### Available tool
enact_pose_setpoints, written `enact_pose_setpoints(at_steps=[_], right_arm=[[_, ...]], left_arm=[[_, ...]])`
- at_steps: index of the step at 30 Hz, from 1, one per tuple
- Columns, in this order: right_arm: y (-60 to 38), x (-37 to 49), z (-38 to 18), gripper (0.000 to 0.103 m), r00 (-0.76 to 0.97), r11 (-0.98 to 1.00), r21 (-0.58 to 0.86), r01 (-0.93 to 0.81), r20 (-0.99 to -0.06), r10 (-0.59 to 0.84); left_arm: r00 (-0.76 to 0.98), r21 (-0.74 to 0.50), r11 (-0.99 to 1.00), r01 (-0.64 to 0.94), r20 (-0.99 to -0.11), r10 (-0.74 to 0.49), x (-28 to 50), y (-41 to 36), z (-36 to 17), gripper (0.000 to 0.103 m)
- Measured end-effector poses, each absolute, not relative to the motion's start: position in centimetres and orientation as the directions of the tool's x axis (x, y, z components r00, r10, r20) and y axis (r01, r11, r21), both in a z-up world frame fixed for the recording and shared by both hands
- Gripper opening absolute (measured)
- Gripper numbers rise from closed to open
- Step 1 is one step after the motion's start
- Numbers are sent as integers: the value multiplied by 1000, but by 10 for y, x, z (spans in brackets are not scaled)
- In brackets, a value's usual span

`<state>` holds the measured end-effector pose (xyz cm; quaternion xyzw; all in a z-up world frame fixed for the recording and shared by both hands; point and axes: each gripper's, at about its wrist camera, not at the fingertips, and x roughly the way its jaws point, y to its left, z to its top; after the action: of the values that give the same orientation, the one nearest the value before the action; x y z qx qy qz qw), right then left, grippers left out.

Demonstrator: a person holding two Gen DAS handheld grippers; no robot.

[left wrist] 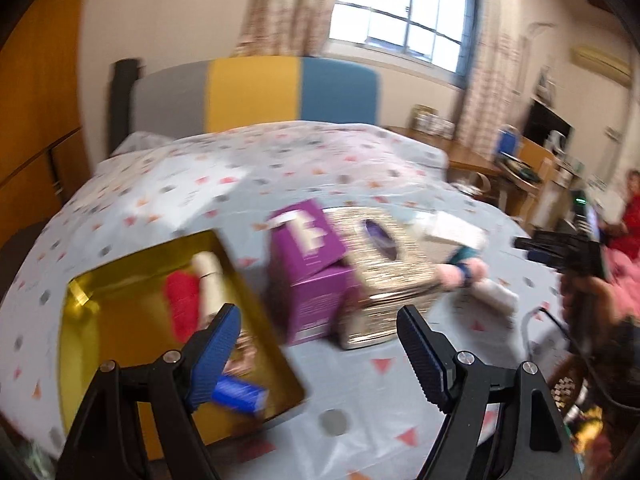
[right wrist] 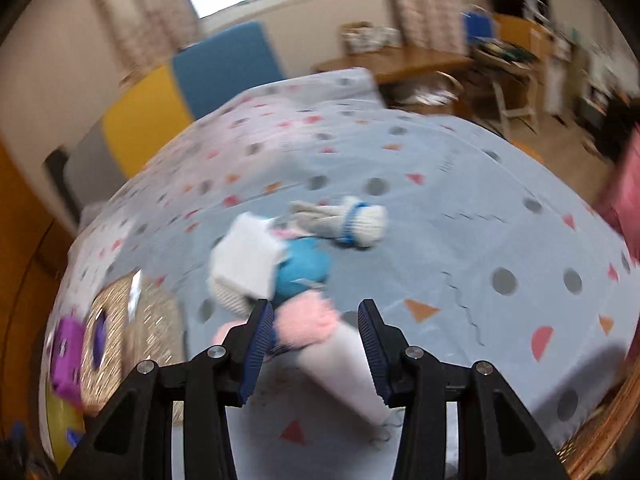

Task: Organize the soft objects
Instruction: 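Move both tools back to the soft items and grasp the white towel square with the left gripper, then lift the white towel square with the left gripper while the right gripper grasps the white wipes packet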

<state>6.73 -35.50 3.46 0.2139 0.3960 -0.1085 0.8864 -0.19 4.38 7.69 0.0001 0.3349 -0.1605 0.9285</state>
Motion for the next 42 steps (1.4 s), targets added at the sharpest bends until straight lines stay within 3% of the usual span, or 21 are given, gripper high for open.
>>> enact_pose_setpoints(at_steps=[8,16,28,35,37,42], right_arm=[[-390,50,23,45,709,802,400,444,-704,-41],[-388,46,30,45,758,797,447,406,-652,-21],[-388,49,27,46,772,789,495,363,-634,42],[-387,51,24,46,774,784,521,339,-628,83],[-388,51,23,46,772,777,529,340,-629,90],[-390,51,21,46,772,765,544,345,-628,98]], left_arm=[[623,-151,847,510,-614,-485,31,-58,114,80],[480,-307,807,504,-677,-557,108,-157,112,89],[294,-362,876,318,-841,-454,220,-238,31,93],[228,-304,916,263,-903,-365,249,-263,-9,93],[220,-332,909,254,-895,-388,247,-258,-11,86],[193,-370,878,304,-878,-437,231,-246,-17,37]])
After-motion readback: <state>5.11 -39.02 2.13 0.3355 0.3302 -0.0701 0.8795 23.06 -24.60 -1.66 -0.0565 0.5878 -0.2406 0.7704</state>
